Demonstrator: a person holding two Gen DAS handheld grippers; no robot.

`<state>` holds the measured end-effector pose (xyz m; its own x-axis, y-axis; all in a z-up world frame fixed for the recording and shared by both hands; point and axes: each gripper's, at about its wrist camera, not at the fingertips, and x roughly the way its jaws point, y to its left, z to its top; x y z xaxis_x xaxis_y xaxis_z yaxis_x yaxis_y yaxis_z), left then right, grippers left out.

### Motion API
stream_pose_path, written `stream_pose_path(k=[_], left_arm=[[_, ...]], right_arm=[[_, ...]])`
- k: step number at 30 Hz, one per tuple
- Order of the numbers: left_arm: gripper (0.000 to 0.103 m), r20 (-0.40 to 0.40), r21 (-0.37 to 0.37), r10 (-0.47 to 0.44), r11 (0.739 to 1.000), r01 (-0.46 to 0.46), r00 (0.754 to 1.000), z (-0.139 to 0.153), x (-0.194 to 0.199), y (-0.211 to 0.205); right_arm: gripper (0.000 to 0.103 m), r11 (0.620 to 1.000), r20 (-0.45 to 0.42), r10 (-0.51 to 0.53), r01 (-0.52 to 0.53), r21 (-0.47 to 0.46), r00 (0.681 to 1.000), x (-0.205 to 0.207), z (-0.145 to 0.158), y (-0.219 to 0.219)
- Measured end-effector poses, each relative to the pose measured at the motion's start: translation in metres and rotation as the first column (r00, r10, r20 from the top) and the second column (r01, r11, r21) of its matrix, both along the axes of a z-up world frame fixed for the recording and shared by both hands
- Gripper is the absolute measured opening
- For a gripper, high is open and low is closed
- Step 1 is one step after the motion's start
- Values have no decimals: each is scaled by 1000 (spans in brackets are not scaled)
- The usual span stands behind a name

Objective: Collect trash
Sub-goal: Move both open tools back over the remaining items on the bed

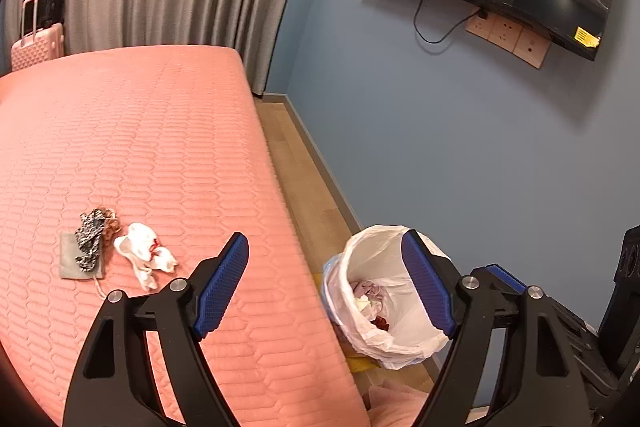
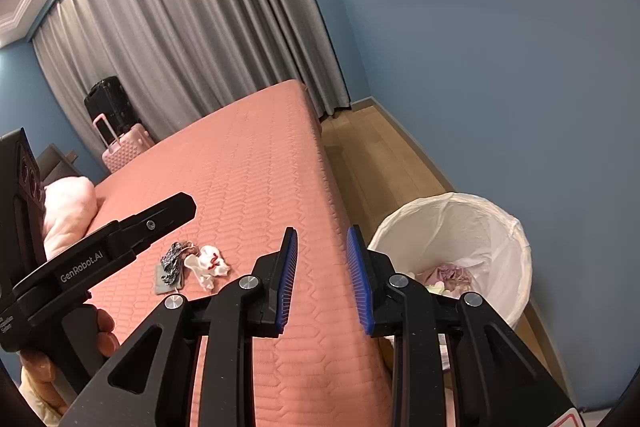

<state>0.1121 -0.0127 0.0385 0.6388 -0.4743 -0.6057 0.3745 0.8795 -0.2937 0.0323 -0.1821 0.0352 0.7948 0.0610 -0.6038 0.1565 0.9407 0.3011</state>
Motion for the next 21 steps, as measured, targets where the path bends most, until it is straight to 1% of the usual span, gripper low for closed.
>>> stream_pose_path(k=[13,14,15,17,21], left_arm=[[75,-29,-34,113,993,-114,993,-12,9,67],[75,-34,-35,121,992,-122,992,-14,11,73],[75,-38,-37,129,991,-131,991,-16,11,78],[75,-47,-39,147,988,-148,988,-20,13,87],[75,-70,-39,183,982,-186,981,-30,18,108]], right_arm=[[28,994,-37,100,-101,-38,994,25,-6,64],[29,993,-41,105,-107,-43,994,27,-7,69],[33,993,-45,110,-112,-46,993,29,-8,74],[37,991,-51,122,-124,-52,991,33,-10,84],[37,985,-73,155,-159,-63,985,45,-17,105]])
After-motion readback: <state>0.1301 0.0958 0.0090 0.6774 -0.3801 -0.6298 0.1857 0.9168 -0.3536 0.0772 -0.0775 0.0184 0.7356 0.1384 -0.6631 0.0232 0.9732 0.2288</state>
